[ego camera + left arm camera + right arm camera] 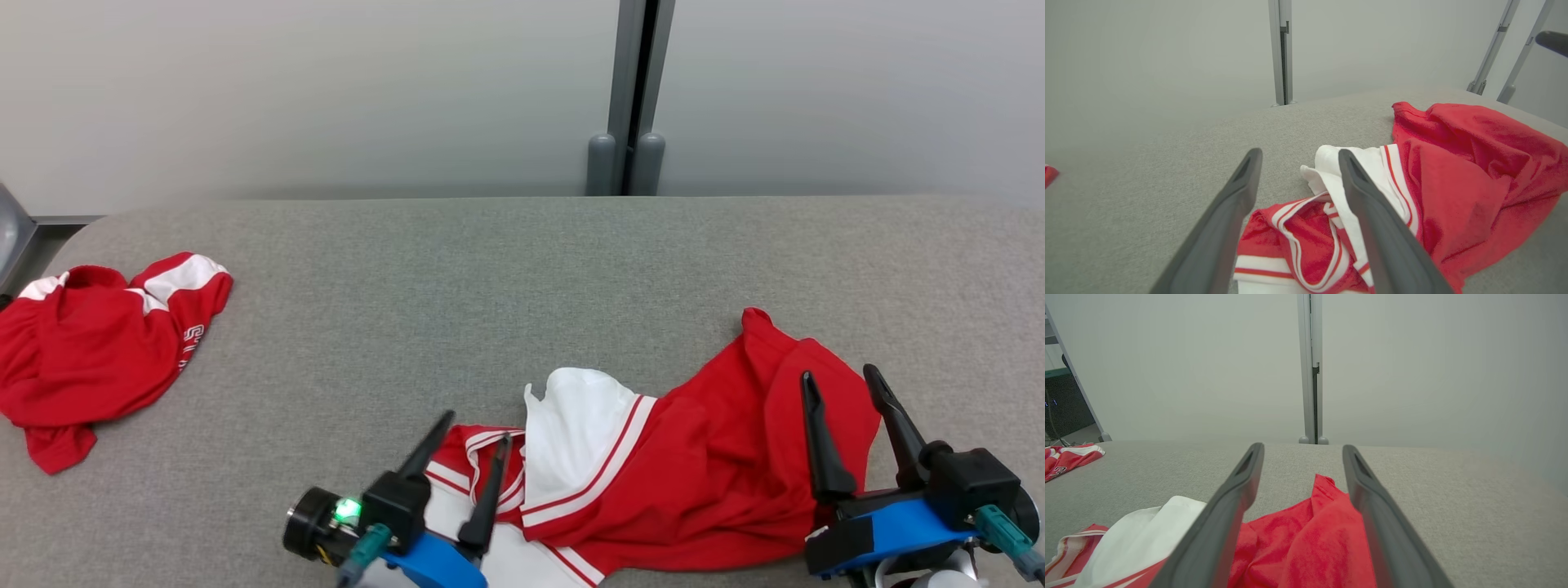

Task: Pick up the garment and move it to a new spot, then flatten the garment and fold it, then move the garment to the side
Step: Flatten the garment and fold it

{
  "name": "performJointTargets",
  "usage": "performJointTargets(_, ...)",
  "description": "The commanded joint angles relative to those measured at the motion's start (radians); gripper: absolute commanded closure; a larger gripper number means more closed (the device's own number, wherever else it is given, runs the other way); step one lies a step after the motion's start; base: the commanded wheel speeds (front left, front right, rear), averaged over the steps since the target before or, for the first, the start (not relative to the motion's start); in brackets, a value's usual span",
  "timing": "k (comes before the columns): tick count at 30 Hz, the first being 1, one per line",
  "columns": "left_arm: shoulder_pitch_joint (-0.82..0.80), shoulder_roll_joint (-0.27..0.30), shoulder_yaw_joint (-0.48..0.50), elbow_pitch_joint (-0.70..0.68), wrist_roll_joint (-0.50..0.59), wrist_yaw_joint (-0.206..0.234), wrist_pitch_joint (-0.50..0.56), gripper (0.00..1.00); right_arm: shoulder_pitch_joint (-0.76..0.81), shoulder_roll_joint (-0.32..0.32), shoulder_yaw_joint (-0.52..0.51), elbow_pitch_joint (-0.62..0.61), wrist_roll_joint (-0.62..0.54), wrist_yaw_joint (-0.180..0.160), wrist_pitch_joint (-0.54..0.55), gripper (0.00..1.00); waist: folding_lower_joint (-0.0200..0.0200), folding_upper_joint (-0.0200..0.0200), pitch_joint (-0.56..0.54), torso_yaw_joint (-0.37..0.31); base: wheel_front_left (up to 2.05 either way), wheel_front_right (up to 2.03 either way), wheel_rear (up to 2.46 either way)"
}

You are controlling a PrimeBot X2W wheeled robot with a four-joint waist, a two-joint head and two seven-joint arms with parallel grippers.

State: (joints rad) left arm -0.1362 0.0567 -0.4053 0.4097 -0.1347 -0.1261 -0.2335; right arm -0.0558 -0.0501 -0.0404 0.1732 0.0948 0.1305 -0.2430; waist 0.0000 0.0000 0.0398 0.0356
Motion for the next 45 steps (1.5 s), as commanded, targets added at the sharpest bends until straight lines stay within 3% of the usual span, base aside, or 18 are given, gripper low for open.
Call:
performJointTargets(1,-0.008,0.004,-0.025,0.009,-0.008,-0.004,0.008,0.0,-0.007,-0.001,-0.001,0.001,0.0,0.001,0.0,0.0,0.0,0.0,0.003,-0.004,0.0,0.0,0.0)
performJointTargets(9,-0.008,0.046,-0.187,0.078,-0.084,-0.004,0.054,0.0,-0.021,-0.001,-0.007,-0.002,-0.001,0.001,0.0,0.0,0.0,0.0,0.033,-0.028,0.0,0.0,0.0)
performJointTargets(25,-0.093,0.039,-0.303,0.25,-0.178,-0.004,0.044,0.0,-0.046,-0.001,-0.009,0.009,0.012,0.001,-0.008,0.0,0.0,0.0,0.077,-0.051,0.0,0.0,0.0)
performJointTargets(26,-0.103,0.035,-0.312,0.258,-0.184,-0.004,0.038,0.37,-0.047,-0.001,-0.008,0.009,0.013,0.001,-0.007,0.0,0.0,0.0,0.076,-0.052,0.0,0.0,0.0)
performJointTargets(27,-0.112,0.03,-0.318,0.263,-0.192,-0.004,0.033,0.65,-0.047,-0.001,-0.008,0.01,0.013,0.001,-0.008,0.0,0.0,0.0,0.076,-0.053,0.0,0.0,0.0)
performJointTargets(28,-0.122,0.026,-0.329,0.267,-0.197,-0.004,0.028,1.0,-0.047,-0.001,-0.008,0.01,0.013,0.001,-0.009,0.0,0.0,0.0,0.074,-0.052,0.0,0.0,0.0)
performJointTargets(37,-0.209,0.028,-0.297,0.225,-0.229,0.006,-0.026,1.0,-0.025,-0.001,-0.015,0.015,0.026,0.001,-0.015,0.0,0.0,0.0,0.046,-0.022,0.0,0.0,0.0)
performJointTargets(45,-0.327,0.122,-0.181,0.064,-0.228,0.047,-0.032,1.0,-0.038,-0.001,-0.018,0.017,0.028,0.001,-0.017,0.0,0.0,0.0,0.042,0.002,0.0,0.0,0.0)
